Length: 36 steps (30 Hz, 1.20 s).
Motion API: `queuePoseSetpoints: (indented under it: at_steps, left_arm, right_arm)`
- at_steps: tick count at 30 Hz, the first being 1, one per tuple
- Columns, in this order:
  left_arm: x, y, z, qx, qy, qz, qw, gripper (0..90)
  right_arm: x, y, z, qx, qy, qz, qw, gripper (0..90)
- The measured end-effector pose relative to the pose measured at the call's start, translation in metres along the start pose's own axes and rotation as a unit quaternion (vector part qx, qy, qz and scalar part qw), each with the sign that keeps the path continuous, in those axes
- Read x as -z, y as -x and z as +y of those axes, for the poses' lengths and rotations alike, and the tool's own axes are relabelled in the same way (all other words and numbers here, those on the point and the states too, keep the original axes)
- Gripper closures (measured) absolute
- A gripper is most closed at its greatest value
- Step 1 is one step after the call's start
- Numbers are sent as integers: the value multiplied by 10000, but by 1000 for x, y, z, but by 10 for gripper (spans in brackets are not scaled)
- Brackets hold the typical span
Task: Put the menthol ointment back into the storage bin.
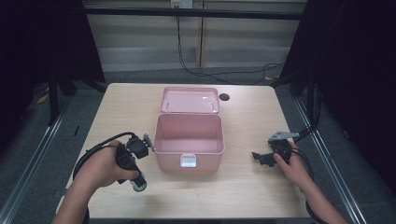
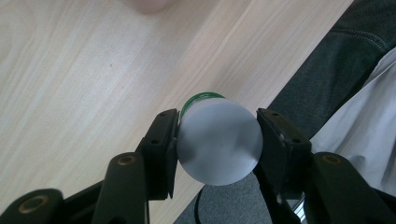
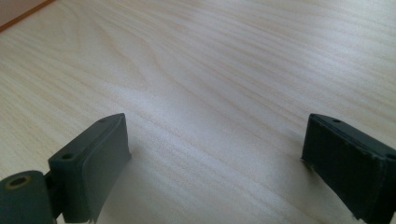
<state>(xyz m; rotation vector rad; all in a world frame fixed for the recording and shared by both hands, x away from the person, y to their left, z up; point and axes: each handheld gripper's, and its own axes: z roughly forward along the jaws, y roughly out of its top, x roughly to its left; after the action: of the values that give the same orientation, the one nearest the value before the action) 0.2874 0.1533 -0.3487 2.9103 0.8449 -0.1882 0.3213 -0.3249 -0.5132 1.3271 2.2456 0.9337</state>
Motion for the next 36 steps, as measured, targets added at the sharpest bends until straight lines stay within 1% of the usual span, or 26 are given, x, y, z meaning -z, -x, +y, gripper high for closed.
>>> queuePoseSetpoints:
  at_steps: [4,5,6,8,10,12,14,16,17,18,19,20,21,23,24,25,28,29,30,31,32,33,36]
  left_arm:
    - [7,-4,3,59,-55,-24,10000,506]
    - [9,-5,4,34,-82,-14,10000,506]
    - [11,-6,5,78,-56,-2,10000,506]
    - [15,-8,7,98,-66,5,9999,506]
    - [17,-10,9,79,-92,12,9999,506]
    - [23,-11,13,109,-112,38,9999,506]
    - [28,-12,17,54,-150,51,9999,506]
    - [31,-11,19,82,-145,72,9998,506]
    - [37,-10,23,73,-136,113,9998,506]
    - [37,-10,23,73,-136,113,9998,506]
    - [43,-11,27,23,-144,136,9998,506]
    - [43,-11,27,23,-144,136,9998,506]
    - [48,-10,31,27,-88,88,9999,506]
    - [53,-10,36,-7,-109,103,9999,506]
    - [55,-11,38,-33,-94,102,9999,506]
    - [56,-11,40,-11,-88,98,9999,506]
    - [61,-12,47,-17,-134,107,9999,506]
    - [61,-12,47,-17,-134,107,9999,506]
    - [64,-14,51,0,-107,76,9999,506]
    - [64,-14,51,0,-107,76,9999,506]
    - [67,-16,56,10,-67,95,9999,506]
    - [68,-17,58,8,-78,94,9999,506]
    - [71,-20,65,39,8,61,10000,506]
  right_arm:
    - [0,0,0,0,0,0,10000,69]
    - [0,0,0,0,0,0,10000,68]
    - [0,0,0,-14,5,-2,10000,68]
    - [0,0,0,-13,5,-2,10000,68]
    - [0,0,0,-2,14,-5,10000,68]
    - [0,0,0,-1,15,-5,10000,69]
    - [0,0,0,12,18,-4,10000,68]
    - [0,0,0,8,17,-6,10000,69]
    - [0,0,0,8,17,-6,10000,68]
    - [0,0,0,8,17,-6,10000,68]
    - [0,0,0,8,17,-6,10000,68]
    - [0,0,0,8,17,-6,10000,68]
    - [0,0,0,8,18,-5,10000,69]
    - [0,0,0,9,16,-5,10000,69]
    - [0,0,0,9,16,-5,10000,68]
    - [0,0,0,9,17,-5,10000,68]
    - [0,0,0,9,18,-6,10000,69]
    - [0,0,0,9,18,-6,10000,69]
    - [0,0,0,8,18,-5,10000,69]
    - [0,0,0,8,18,-5,10000,69]
    - [0,0,0,8,16,-5,10000,69]
    - [0,0,0,16,23,-11,10000,69]
    - [0,0,0,8,17,-6,10000,69]
